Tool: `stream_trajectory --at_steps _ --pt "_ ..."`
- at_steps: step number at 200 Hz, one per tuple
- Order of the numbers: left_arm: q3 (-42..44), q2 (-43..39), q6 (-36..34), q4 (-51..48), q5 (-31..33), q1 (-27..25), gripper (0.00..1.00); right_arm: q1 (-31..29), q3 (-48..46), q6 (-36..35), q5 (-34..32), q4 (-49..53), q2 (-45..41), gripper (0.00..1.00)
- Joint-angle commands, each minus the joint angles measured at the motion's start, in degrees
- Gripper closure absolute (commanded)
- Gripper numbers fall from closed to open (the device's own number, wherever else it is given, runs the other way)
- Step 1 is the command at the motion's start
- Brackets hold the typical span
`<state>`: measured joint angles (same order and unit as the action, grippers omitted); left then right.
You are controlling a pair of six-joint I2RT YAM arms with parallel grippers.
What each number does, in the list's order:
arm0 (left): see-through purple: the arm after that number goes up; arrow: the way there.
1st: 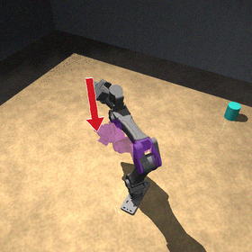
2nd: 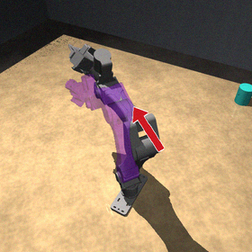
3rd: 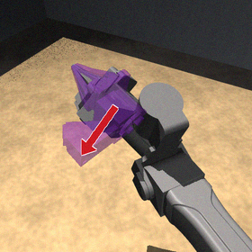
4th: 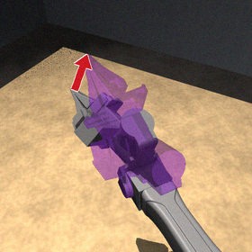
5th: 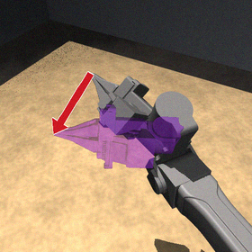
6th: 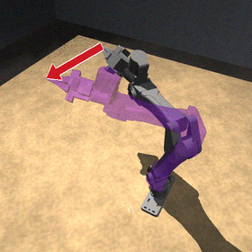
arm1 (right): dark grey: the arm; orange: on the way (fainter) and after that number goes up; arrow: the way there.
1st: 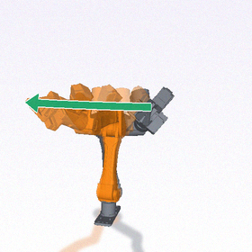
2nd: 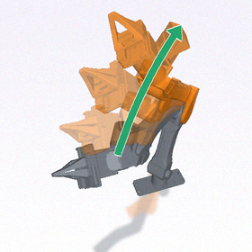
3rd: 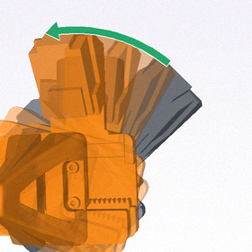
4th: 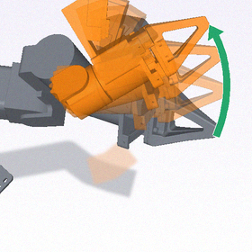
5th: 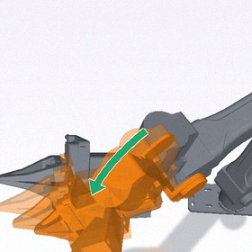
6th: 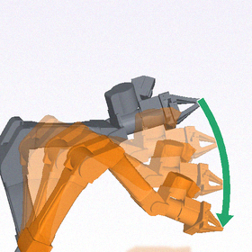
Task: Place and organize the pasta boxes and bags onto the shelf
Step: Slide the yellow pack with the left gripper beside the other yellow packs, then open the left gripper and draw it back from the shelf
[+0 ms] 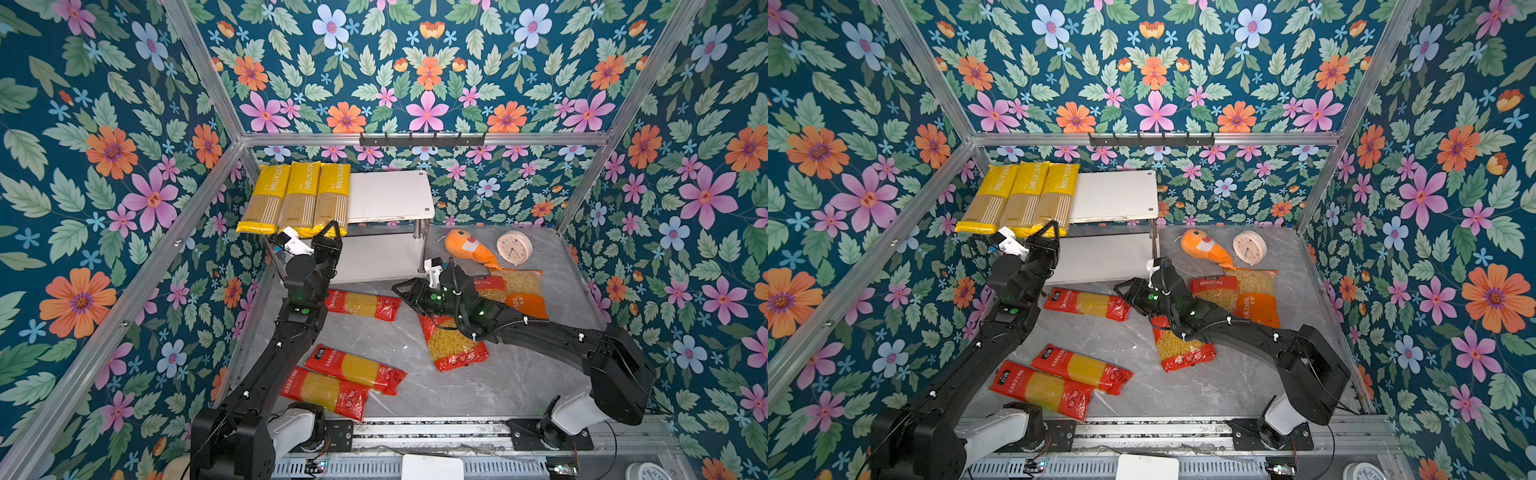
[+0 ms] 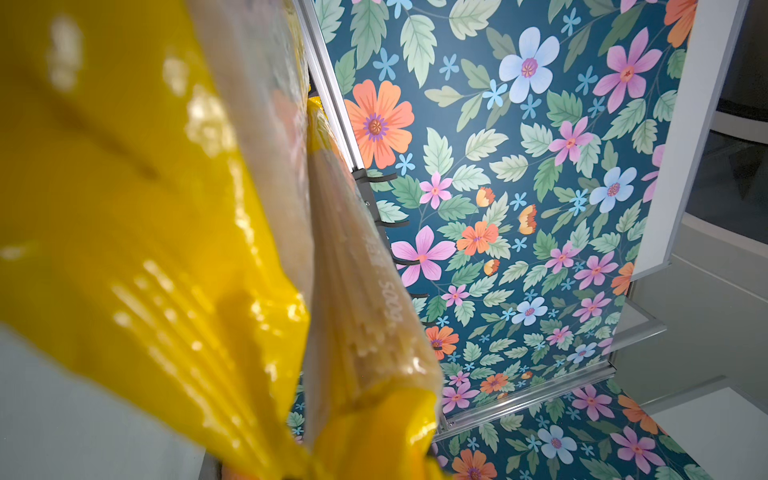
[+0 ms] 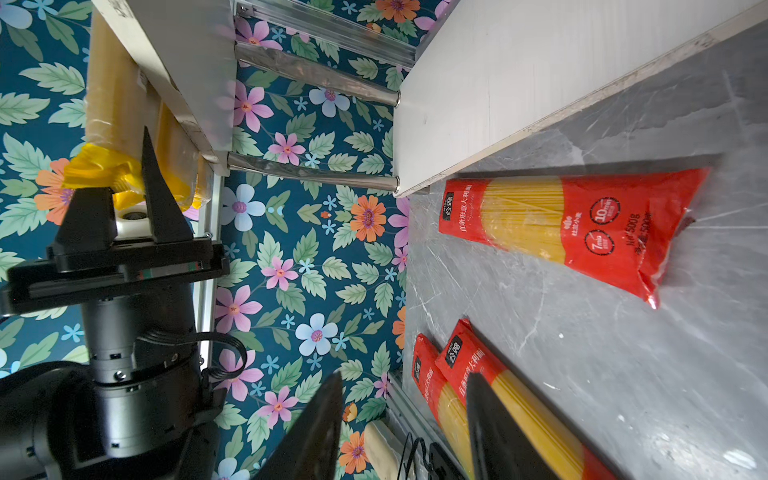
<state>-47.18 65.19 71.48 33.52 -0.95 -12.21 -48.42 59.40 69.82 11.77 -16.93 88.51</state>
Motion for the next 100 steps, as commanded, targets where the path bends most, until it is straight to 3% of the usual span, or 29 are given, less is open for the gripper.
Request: stream_trajectory --at_steps 1,82,90,100 --pt "-1.5 0.9 -0.6 3.1 -3.5 1.1 1.00 -0.2 0.0 -0.6 -0.6 -0.2 0.6 0.51" --pt "-0.2 2.0 0.1 5.7 -4.1 1.5 1.00 -0.5 0.5 -0.9 -0.9 -0.5 1.8 0.51" --pt "-0.2 2.0 0.1 5.7 -4.4 1.5 0.97 -0.4 0.6 -0.9 -0.9 -0.5 1.8 0.51" --pt "-0.2 1.9 0.2 5.8 -4.7 1.5 0.87 -0.4 0.6 -0.9 -0.8 -0.4 1.8 0.51"
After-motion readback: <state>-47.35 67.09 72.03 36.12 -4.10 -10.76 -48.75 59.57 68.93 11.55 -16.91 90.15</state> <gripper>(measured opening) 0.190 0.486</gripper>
